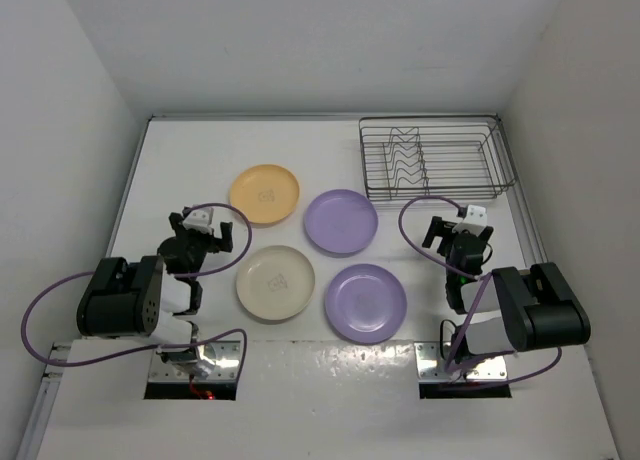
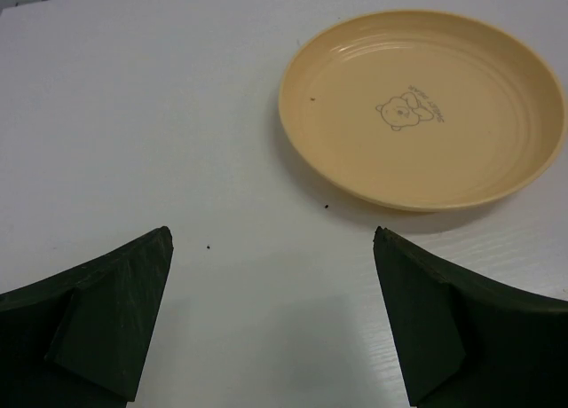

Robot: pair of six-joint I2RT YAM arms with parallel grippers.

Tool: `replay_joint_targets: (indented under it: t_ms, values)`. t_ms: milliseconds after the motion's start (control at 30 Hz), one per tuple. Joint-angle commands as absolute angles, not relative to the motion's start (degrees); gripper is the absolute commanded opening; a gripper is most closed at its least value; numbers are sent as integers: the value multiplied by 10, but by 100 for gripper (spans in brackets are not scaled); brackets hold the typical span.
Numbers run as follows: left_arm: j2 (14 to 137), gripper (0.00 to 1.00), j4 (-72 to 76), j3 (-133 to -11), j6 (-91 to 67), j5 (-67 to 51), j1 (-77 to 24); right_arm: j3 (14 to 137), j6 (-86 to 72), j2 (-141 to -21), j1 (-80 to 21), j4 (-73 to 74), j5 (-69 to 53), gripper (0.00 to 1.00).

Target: Load the plates into the dish rack

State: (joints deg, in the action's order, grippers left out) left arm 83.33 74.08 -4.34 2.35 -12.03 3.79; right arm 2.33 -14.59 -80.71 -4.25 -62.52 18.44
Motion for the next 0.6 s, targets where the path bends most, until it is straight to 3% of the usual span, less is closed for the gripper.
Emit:
replay_joint_targets:
  t_ms: [0,133,233,300,367,567]
  values:
    - [824,100,781,-54,21,-127,33,-19,-145,-805,-41,-662,184,100]
    - [810,100,790,-54,21,-109,33,-10,-103,-748,-69,-605,178,100]
    - [747,100,584,-120,37,-143,47,20,-109,-650,-103,-442,181,100]
    - [693,100,311,-242,116,-215,47,50,-119,-587,-129,-331,161,100]
    - [661,100,166,-315,150,-193,42,62,-121,-509,-163,-229,161,100]
    - [575,100,64,-372,183,-134,37,103,-56,-368,-236,-42,236,100]
